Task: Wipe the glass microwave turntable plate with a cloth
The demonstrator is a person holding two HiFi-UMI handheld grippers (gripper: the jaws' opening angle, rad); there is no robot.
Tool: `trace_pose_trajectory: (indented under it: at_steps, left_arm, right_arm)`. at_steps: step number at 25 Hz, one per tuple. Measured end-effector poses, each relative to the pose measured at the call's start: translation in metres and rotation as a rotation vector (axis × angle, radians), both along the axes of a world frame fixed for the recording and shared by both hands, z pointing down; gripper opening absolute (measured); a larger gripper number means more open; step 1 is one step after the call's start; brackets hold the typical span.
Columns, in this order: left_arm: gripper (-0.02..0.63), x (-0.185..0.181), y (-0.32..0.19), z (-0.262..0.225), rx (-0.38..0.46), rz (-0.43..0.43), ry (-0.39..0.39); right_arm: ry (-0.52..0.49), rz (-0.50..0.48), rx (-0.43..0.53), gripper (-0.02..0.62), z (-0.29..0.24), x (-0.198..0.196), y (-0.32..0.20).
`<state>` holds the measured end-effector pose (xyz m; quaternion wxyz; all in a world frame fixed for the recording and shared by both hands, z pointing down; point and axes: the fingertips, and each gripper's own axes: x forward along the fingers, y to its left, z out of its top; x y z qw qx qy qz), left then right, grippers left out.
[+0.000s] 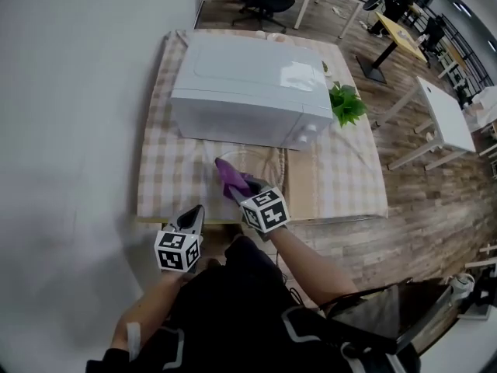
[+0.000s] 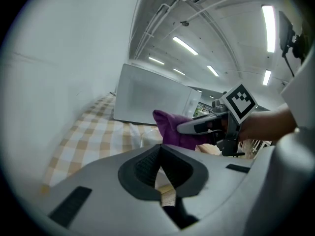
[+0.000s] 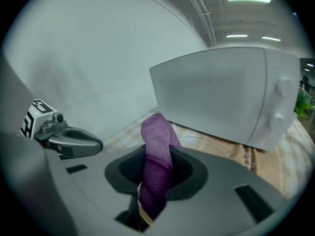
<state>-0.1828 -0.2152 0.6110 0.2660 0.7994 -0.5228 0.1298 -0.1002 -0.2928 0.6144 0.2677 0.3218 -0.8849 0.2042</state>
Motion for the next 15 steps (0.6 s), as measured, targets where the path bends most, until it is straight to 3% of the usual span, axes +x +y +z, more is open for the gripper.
trace_pose_trajectory:
  at_steps: [6, 15]
  left_arm:
    - [0.008, -0.031, 0.019, -0.002, -0.005, -0.077, -0.028]
    - [0.008, -0.048, 0.032, -0.006, 0.004, -0.086, -0.068]
  right_arm:
    - [-0.001, -0.104, -0.055, 0.098, 0.029, -0.058, 0.018]
    - [0.064, -0.086, -0.128, 0.098, 0.076, -0.062, 0.024]
